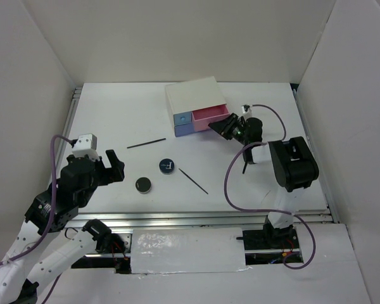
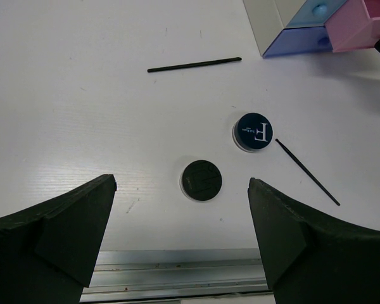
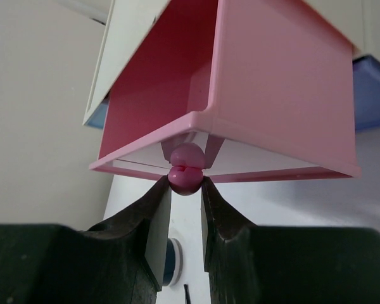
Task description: Organize the makeup
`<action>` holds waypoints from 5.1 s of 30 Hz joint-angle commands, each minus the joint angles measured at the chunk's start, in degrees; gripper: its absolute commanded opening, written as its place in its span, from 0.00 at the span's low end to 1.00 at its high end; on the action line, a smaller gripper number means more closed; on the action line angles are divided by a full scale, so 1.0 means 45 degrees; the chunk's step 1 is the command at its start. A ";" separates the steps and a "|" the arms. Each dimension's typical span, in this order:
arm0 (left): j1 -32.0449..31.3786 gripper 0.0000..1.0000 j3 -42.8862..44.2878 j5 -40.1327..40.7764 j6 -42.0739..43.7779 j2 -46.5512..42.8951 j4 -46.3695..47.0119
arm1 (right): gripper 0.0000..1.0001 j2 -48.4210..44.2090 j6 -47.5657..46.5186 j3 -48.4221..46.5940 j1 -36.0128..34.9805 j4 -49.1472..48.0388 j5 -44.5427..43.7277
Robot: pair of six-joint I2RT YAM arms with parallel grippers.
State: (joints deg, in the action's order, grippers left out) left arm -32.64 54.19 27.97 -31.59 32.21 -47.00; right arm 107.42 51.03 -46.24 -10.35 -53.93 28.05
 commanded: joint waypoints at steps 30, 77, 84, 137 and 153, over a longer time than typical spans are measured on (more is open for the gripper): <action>0.0184 0.99 0.0047 0.0307 -0.0049 0.0011 0.0387 | 0.86 -0.5410 -0.0767 0.4181 -0.0764 0.0351 0.0839; 0.1102 0.99 0.0047 0.1500 -0.0811 -0.0008 -0.0063 | 1.00 0.3687 -0.5694 -1.1949 -1.2759 1.7901 -0.9476; 0.1102 0.99 0.0027 0.1383 -0.0753 -0.0028 -0.0024 | 1.00 0.5211 -0.5733 -1.3630 -1.2701 1.8918 -1.0608; 0.1102 0.99 0.0008 0.1168 -0.0616 -0.0282 0.0035 | 0.50 0.2086 -0.8116 -1.4686 -0.4985 2.0735 -1.1391; 0.1102 0.99 -0.0012 0.1110 -0.0577 -0.0301 0.0074 | 0.98 0.1541 -0.7824 -1.4666 -0.4985 2.1301 -1.1488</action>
State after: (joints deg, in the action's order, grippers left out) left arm -27.97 54.08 33.12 -35.90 30.92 -49.21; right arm 117.51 15.03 -110.24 -32.36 40.73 -23.49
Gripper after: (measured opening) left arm 0.994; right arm 0.977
